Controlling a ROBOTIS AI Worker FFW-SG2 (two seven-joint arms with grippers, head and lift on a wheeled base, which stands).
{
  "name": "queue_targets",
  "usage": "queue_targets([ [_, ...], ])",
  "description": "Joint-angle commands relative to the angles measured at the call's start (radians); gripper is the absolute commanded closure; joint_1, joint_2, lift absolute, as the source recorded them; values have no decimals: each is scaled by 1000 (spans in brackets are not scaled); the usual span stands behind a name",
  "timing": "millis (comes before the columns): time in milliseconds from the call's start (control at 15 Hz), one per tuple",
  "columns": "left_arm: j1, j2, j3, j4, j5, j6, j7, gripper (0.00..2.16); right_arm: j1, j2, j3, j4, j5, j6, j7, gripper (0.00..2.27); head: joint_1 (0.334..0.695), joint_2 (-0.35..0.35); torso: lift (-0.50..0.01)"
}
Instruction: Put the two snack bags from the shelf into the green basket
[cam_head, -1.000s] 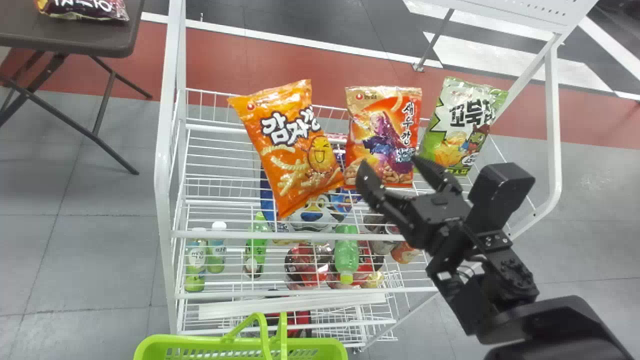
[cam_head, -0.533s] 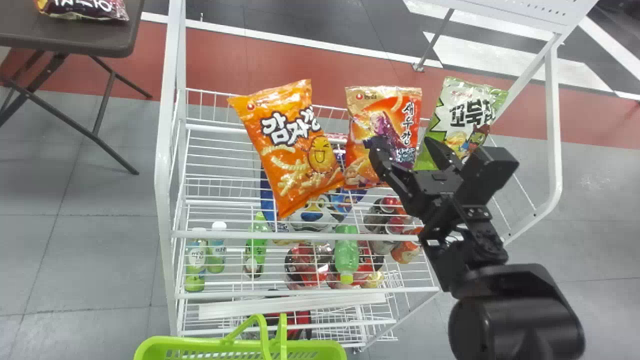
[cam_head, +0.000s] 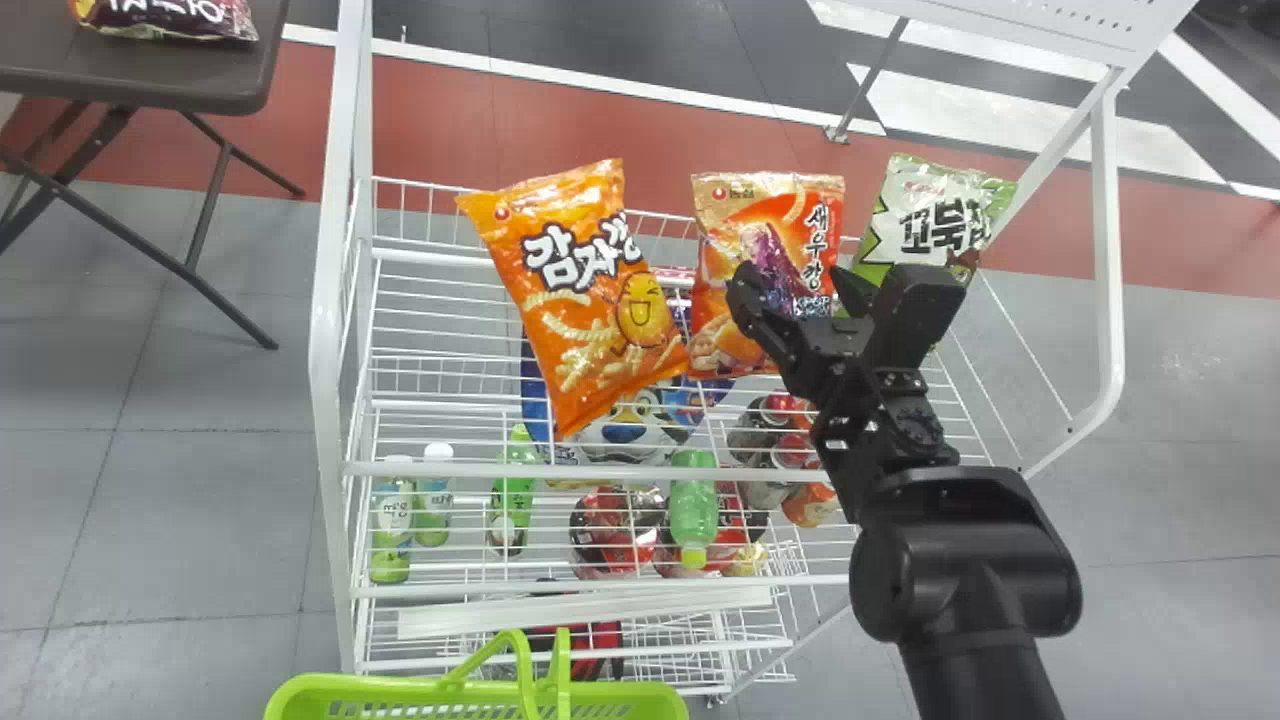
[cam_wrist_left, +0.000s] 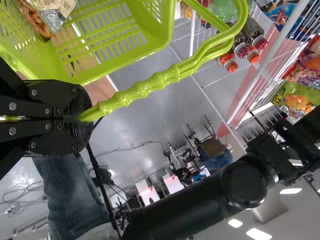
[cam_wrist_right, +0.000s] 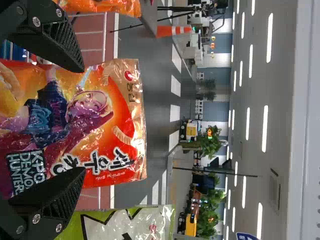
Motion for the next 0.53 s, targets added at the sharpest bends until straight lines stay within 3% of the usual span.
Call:
queue_targets([
  [0, -1, -2, 0, 0, -2, 3, 1, 1659, -36, -7, 11, 65, 5, -28, 0, 124, 695, -350, -11],
  [467, -12, -10, 0, 11, -8, 6, 4, 1659, -151, -9, 37, 197, 26, -3, 16, 208, 695, -350, -11],
])
